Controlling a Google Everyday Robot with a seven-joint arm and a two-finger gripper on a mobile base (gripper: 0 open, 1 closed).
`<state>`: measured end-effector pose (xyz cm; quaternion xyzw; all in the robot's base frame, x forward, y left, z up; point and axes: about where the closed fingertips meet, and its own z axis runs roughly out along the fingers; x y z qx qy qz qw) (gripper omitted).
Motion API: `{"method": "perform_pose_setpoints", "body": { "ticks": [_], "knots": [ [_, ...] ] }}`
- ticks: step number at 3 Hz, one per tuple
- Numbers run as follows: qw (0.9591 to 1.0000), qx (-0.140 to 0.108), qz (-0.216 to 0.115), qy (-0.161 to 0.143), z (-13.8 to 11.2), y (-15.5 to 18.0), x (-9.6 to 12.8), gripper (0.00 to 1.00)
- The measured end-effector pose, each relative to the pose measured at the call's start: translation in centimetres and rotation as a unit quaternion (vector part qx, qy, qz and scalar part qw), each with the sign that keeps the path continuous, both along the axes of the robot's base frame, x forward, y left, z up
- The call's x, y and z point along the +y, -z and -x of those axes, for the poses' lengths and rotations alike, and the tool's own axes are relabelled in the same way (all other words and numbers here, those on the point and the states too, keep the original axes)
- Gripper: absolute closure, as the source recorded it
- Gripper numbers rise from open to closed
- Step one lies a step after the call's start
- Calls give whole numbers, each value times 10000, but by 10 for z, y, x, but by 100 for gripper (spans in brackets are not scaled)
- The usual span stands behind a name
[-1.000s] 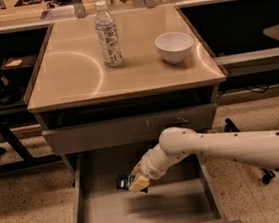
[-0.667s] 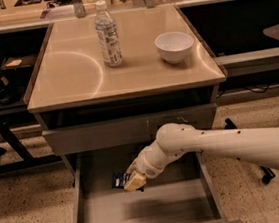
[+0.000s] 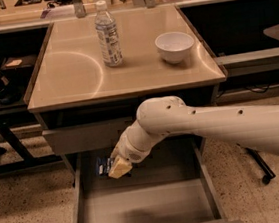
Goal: Pick rxbar blueberry from middle drawer and place on counter
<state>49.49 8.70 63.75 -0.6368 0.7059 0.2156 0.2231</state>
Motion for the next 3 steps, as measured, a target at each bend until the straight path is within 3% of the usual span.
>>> {"method": "perform_pose_setpoints", "body": {
  "ticks": [1, 3],
  "knots": [
    [10000, 0, 0, 0, 0, 0, 0, 100],
    [9978, -625, 131, -149, 0, -84, 1, 100]
  ]
}}
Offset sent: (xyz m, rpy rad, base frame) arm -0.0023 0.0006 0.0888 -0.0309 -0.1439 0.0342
